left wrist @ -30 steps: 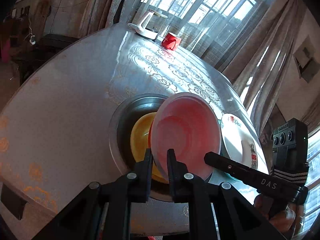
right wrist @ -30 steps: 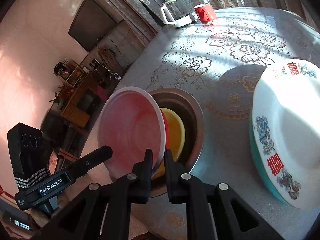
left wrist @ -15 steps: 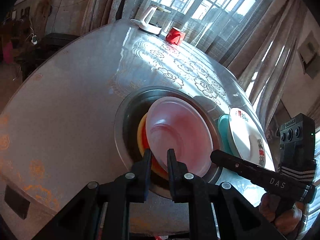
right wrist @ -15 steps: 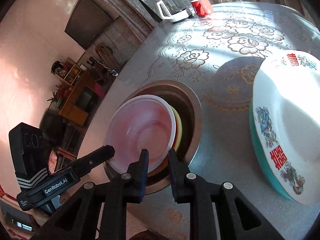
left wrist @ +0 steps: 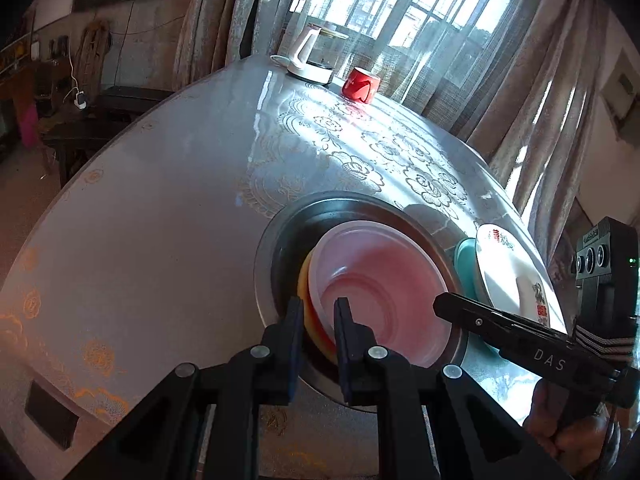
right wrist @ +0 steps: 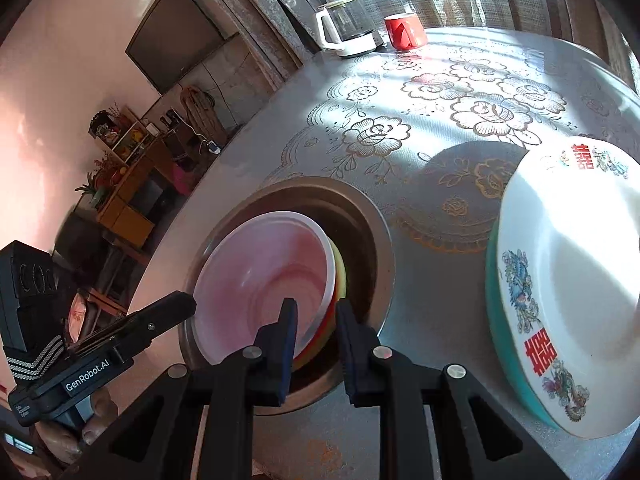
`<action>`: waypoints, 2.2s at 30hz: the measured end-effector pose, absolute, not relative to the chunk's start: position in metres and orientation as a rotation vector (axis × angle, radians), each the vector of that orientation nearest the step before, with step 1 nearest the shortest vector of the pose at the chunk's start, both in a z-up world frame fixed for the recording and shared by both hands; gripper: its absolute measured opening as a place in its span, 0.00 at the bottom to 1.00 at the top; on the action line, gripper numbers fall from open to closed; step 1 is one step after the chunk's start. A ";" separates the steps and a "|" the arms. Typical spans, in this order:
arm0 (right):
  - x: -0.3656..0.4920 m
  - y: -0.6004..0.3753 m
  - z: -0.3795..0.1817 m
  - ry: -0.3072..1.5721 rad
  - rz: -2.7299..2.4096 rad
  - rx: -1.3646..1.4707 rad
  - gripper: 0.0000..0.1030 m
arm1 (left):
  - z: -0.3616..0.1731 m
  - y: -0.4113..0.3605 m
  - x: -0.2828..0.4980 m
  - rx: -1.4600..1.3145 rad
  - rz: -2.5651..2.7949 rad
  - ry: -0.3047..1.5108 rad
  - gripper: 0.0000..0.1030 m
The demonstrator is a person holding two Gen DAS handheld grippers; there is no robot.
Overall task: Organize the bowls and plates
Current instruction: 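Lower the red bowl into the yellow bowl with the left tool, then open the left tool and release the red bowl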
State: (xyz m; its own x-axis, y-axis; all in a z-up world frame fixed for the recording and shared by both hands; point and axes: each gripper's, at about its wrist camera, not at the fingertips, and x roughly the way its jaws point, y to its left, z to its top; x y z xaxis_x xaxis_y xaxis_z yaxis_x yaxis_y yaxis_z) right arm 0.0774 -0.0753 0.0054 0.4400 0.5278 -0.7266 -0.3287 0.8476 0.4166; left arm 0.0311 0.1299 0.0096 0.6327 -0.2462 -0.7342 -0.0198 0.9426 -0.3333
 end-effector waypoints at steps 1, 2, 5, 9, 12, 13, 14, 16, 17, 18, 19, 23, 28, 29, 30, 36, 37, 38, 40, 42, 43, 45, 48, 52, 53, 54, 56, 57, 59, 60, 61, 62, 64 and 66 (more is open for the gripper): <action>0.077 -0.074 0.005 0.973 0.535 0.219 0.17 | 0.009 0.129 0.032 -0.324 -0.132 0.883 0.14; 0.077 -0.074 0.005 0.966 0.533 0.210 0.15 | 0.007 0.129 0.033 -0.325 -0.134 0.887 0.14; 0.076 -0.070 0.005 0.955 0.527 0.177 0.12 | 0.003 0.125 0.036 -0.311 -0.132 0.899 0.14; 0.078 -0.070 0.006 0.941 0.513 0.170 0.11 | 0.001 0.123 0.039 -0.313 -0.134 0.900 0.14; 0.079 -0.069 0.007 0.942 0.502 0.163 0.11 | 0.001 0.121 0.039 -0.299 -0.126 0.901 0.14; 0.079 -0.069 0.007 0.946 0.504 0.160 0.11 | 0.000 0.121 0.040 -0.297 -0.122 0.903 0.14; 0.080 -0.068 0.007 0.951 0.511 0.157 0.12 | 0.000 0.122 0.040 -0.298 -0.118 0.905 0.14; 0.083 -0.067 0.006 0.962 0.511 0.154 0.14 | -0.001 0.122 0.040 -0.298 -0.114 0.905 0.14; 0.083 -0.066 0.006 0.961 0.509 0.143 0.16 | -0.001 0.122 0.040 -0.294 -0.112 0.905 0.14; 0.083 -0.065 0.007 0.963 0.509 0.132 0.16 | -0.001 0.121 0.040 -0.288 -0.109 0.905 0.14; 0.083 -0.063 0.008 0.966 0.508 0.118 0.17 | -0.001 0.120 0.040 -0.279 -0.106 0.903 0.13; 0.084 -0.052 0.009 0.971 0.502 0.012 0.18 | -0.001 0.118 0.041 -0.266 -0.099 0.897 0.13; 0.088 -0.042 0.008 0.974 0.505 -0.098 0.18 | -0.001 0.117 0.043 -0.248 -0.096 0.889 0.13; 0.089 -0.042 0.008 0.970 0.504 -0.107 0.17 | -0.001 0.116 0.044 -0.243 -0.094 0.887 0.13; 0.090 -0.041 0.008 0.966 0.500 -0.110 0.16 | 0.000 0.115 0.045 -0.238 -0.091 0.885 0.13; 0.091 -0.039 0.009 0.956 0.489 -0.113 0.14 | 0.000 0.114 0.047 -0.220 -0.078 0.879 0.14; 0.091 -0.040 0.009 0.956 0.491 -0.107 0.14 | 0.000 0.114 0.048 -0.219 -0.076 0.878 0.14; 0.092 -0.041 0.009 0.955 0.492 -0.102 0.14 | 0.000 0.114 0.048 -0.219 -0.073 0.877 0.14; 0.092 -0.041 0.009 0.953 0.492 -0.093 0.14 | 0.000 0.114 0.048 -0.219 -0.066 0.877 0.14; 0.091 -0.043 0.008 0.950 0.490 -0.076 0.14 | -0.001 0.113 0.048 -0.212 -0.058 0.876 0.15; 0.091 -0.044 0.008 0.951 0.490 -0.064 0.14 | -0.001 0.113 0.049 -0.212 -0.054 0.877 0.16; 0.092 -0.047 0.007 0.950 0.492 -0.031 0.15 | -0.002 0.114 0.049 -0.215 -0.051 0.878 0.17; 0.090 -0.047 0.007 0.942 0.489 -0.026 0.15 | -0.001 0.113 0.048 -0.209 -0.052 0.880 0.17; 0.087 -0.046 0.006 0.923 0.485 -0.027 0.16 | -0.002 0.113 0.047 -0.207 -0.051 0.879 0.17; 0.087 -0.046 0.006 0.919 0.484 -0.027 0.16 | -0.002 0.113 0.047 -0.208 -0.050 0.878 0.17; 0.086 -0.046 0.005 0.915 0.483 -0.025 0.16 | -0.002 0.113 0.046 -0.207 -0.050 0.878 0.17; 0.085 -0.047 0.005 0.910 0.481 -0.018 0.16 | -0.002 0.113 0.046 -0.205 -0.048 0.878 0.17; 0.085 -0.047 0.005 0.910 0.481 -0.013 0.16 | -0.002 0.113 0.046 -0.206 -0.047 0.878 0.17; 0.085 -0.049 0.004 0.914 0.484 0.008 0.16 | -0.002 0.113 0.045 -0.205 -0.043 0.877 0.17; 0.085 -0.050 0.004 0.916 0.487 0.017 0.17 | -0.002 0.113 0.045 -0.204 -0.041 0.876 0.17; 0.084 -0.051 0.004 0.918 0.491 0.026 0.17 | -0.002 0.113 0.044 -0.204 -0.039 0.876 0.17; 0.084 -0.051 0.004 0.918 0.496 0.033 0.19 | -0.002 0.114 0.044 -0.206 -0.042 0.876 0.16; 0.082 -0.052 0.004 0.915 0.499 0.038 0.20 | -0.001 0.114 0.043 -0.213 -0.045 0.878 0.16; 0.080 -0.053 0.005 0.913 0.501 0.054 0.21 | -0.001 0.113 0.043 -0.217 -0.047 0.878 0.16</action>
